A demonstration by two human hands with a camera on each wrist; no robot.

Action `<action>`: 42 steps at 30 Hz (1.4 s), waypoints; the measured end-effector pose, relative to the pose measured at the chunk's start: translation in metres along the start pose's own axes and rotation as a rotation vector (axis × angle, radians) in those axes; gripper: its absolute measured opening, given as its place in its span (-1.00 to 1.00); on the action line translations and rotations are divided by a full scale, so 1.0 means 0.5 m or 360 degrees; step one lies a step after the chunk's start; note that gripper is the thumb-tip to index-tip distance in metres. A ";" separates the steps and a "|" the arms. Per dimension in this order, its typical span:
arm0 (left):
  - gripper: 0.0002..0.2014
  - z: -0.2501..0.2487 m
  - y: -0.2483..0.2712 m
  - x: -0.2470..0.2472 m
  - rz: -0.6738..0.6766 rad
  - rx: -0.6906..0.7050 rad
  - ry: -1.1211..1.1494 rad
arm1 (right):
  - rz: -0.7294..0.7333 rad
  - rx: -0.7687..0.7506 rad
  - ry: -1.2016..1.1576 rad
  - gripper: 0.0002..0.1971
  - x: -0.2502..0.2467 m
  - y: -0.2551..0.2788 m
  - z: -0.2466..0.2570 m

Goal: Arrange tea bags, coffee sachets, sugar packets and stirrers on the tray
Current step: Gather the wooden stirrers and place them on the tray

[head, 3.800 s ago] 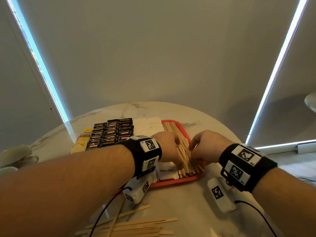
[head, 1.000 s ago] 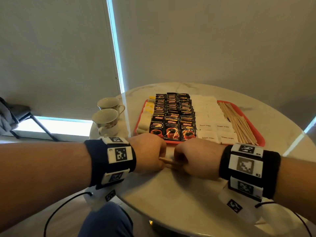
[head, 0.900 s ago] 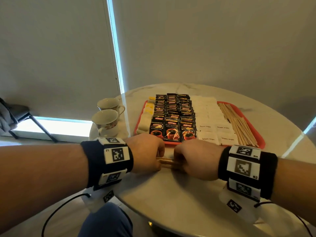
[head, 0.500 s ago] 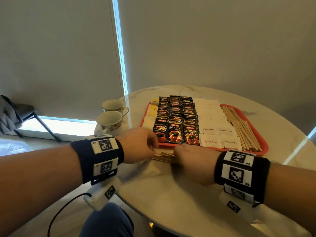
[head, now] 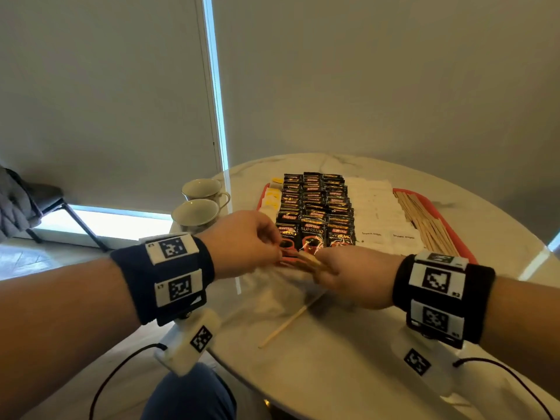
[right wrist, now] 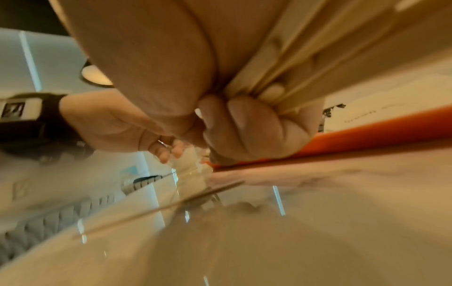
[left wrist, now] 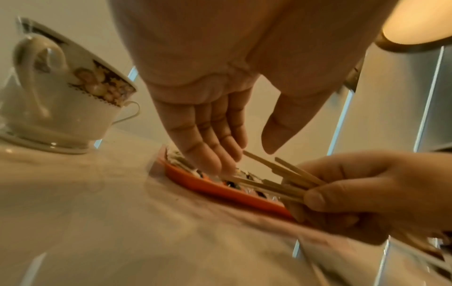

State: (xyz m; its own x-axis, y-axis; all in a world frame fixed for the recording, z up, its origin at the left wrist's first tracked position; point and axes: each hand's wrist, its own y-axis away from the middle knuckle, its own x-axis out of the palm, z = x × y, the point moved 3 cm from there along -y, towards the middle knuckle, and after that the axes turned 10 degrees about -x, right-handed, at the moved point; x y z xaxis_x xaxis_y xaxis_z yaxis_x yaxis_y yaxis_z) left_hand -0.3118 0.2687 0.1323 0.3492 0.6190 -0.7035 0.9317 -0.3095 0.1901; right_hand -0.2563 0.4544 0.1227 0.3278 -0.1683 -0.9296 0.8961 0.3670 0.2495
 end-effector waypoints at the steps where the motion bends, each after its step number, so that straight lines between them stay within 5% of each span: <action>1: -0.91 0.002 0.005 0.004 0.0045 -0.0029 -0.0082 | 0.0028 -0.0005 0.0035 -0.85 0.005 0.000 0.001; 9: -0.73 -0.011 0.053 0.037 0.0096 0.0002 -0.0732 | 0.0092 -0.0180 0.0128 -0.82 0.015 0.001 0.020; 17: -0.88 -0.002 0.047 0.000 0.0061 -0.0049 -0.0539 | 0.0178 -0.0152 0.0266 -0.81 0.023 -0.016 0.034; 21: -0.89 0.010 0.036 -0.007 -0.0050 -0.0048 -0.0369 | 0.0011 -0.0114 0.0222 -0.78 0.013 -0.022 0.025; 25: -0.78 -0.006 -0.005 -0.012 -0.0207 0.0036 0.0052 | -0.0156 -0.0080 -0.0158 -0.89 -0.025 -0.040 -0.003; 30: -0.74 -0.076 -0.085 -0.020 -0.0530 0.0311 0.0588 | -0.0471 -0.0203 -0.1087 -0.93 -0.061 -0.046 -0.030; 32: -0.73 -0.105 -0.117 -0.024 -0.0599 0.0386 0.0765 | -0.0554 -0.0188 -0.1355 -0.83 -0.076 -0.045 -0.042; 42: -0.68 -0.272 -0.204 0.008 -0.0141 0.0693 0.1199 | -0.0819 -0.0070 -0.1904 -0.63 -0.129 -0.077 -0.138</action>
State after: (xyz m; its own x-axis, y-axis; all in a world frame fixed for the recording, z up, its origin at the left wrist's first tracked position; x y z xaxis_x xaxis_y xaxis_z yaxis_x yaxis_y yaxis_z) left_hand -0.3919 0.4008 0.2033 0.3938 0.9186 -0.0345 0.8911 -0.3907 -0.2308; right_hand -0.3326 0.5140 0.1542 0.0336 -0.9951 -0.0933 0.9950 0.0421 -0.0910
